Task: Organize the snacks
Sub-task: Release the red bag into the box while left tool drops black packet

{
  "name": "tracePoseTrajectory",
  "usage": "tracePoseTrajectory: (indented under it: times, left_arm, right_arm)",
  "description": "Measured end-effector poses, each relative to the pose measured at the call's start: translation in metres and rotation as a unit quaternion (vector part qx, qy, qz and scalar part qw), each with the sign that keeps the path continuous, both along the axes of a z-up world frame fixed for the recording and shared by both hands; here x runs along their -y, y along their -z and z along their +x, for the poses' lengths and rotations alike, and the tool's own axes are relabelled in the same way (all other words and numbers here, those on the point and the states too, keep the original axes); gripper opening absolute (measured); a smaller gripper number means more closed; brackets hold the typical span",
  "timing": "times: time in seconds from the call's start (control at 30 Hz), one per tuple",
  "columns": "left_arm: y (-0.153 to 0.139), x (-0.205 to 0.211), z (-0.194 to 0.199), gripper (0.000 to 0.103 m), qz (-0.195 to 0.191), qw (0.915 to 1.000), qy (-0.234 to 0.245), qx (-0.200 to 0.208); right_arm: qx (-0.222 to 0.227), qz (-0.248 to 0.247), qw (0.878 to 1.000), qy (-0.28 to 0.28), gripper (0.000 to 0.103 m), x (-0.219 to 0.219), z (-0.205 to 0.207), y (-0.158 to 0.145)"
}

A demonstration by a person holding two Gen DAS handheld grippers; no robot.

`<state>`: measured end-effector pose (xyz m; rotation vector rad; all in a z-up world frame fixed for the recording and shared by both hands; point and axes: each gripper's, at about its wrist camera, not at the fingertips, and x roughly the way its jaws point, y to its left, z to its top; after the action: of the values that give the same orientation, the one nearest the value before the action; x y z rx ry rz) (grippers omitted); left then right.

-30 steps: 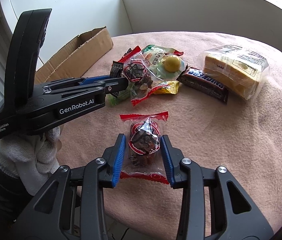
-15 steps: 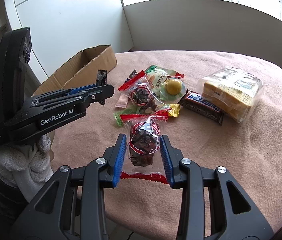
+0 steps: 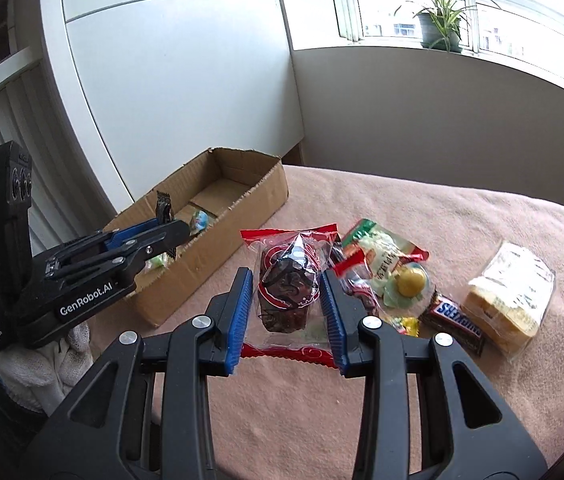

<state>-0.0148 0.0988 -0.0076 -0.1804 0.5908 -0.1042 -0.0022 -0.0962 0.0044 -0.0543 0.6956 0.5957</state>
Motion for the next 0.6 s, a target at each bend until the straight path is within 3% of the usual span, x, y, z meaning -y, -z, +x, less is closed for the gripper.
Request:
tracePoseTrajectory:
  times: [0.27,0.6]
  left_arm:
    - [0.000,-0.056,-0.010,0.025,-0.011,0.9977,-0.065,0.010]
    - [0.012,-0.083,-0.008,0.025,0.001,0.9947,-0.103,-0.004]
  right_arm:
    - [0.009,0.025,0.999,-0.036,0.036,-0.067,0.042,-0.020]
    - [-0.028,0.017,0.998,-0.061,0.036,-0.142,0.085,0.008]
